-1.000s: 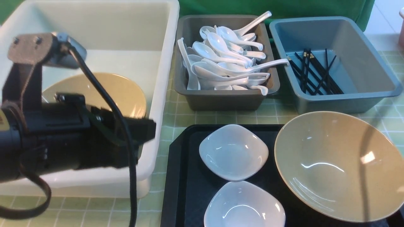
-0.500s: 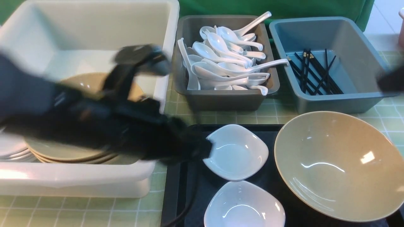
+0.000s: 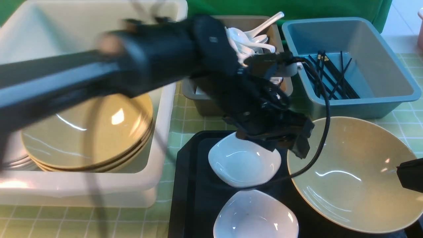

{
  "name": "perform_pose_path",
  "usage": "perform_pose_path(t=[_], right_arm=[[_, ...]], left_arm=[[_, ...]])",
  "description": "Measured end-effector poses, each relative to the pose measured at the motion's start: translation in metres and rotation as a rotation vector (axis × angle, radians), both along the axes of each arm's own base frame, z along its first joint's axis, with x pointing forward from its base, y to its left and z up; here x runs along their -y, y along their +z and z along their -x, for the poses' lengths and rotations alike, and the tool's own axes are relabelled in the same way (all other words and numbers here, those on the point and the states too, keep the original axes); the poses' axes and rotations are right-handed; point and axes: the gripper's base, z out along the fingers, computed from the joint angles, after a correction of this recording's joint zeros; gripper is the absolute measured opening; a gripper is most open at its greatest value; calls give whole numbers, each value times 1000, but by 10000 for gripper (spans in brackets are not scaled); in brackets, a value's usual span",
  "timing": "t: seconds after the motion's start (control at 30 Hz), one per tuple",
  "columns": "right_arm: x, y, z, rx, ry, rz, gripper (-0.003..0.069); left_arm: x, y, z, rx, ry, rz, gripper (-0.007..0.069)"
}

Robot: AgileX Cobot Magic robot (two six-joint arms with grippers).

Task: On green table put chopsticks spoon bowls plates into blue grey white boxes.
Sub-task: 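Grasp the large bowl on the tray by its rim, then place the tan bowl onto the bowl stack in the left bin with the left gripper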

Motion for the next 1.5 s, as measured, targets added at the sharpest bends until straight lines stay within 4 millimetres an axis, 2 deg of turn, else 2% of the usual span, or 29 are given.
perform_pose_path(t=[0.1,0.17,0.23,0.3,0.33,0.4,0.53,0.63,0.67,0.73,0.8,0.83,0.87,0.93,1.03,1.07,1.1,1.13,1.17,1.23,1.33,1.4,1.43,1.5], right_arm=[[0,0,0,0,0,0,26],[0,0,0,0,0,0,25],[0,0,0,-1,1,0,28],[0,0,0,-1,1,0,31],[0,0,0,-1,1,0,34],[0,0,0,-2,1,0,36],[0,0,0,-2,1,0,40],[0,0,0,6,8,6,44],[0,0,0,7,9,7,44],[-1,6,1,37,34,4,47],[-5,20,3,107,90,-19,47],[-5,20,3,111,96,-22,47],[-9,33,4,168,144,-58,47],[-13,46,2,208,181,-91,47],[-18,57,-8,218,205,-131,47],[-20,58,-17,203,207,-136,47],[-20,59,-17,206,208,-137,47],[-21,59,-23,196,207,-136,48],[-23,57,-32,178,211,-136,51],[-27,52,-45,153,226,-136,56],[-33,45,-59,119,260,-167,63],[-38,43,-62,109,285,-177,66],[-43,40,-65,104,309,-177,69],[-49,38,-65,92,342,-180,71]], left_arm=[[13,-27,-22,-53,15,-44,465],[17,-34,-28,-60,9,-54,461],[24,-44,-36,-72,-10,-64,383],[28,-49,-40,-77,-28,-61,274],[29,-49,-41,-80,-33,-54,166],[29,-46,-42,-85,-43,-43,55],[25,-40,-44,-110,-41,-4,15],[6,-17,-47,-115,-64,28,17],[5,-17,-48,-116,-65,26,17],[-21,13,-50,-96,-53,37,18],[-47,43,-52,-55,-17,63,18],[-52,49,-52,-41,-7,70,18],[-73,75,-50,8,33,97,18],[-96,98,-44,50,80,124,18],[-140,126,-26,96,174,153,17],[-165,133,-11,98,231,159,17],[-168,133,-12,98,240,160,17],[-183,134,-5,93,278,161,17],[-213,130,10,70,368,163,17],[-244,123,25,35,469,169,17],[-309,100,49,-13,718,186,17],[-331,90,55,-27,814,199,17],[-349,84,58,-33,891,217,17],[-366,78,57,-33,954,222,17]])
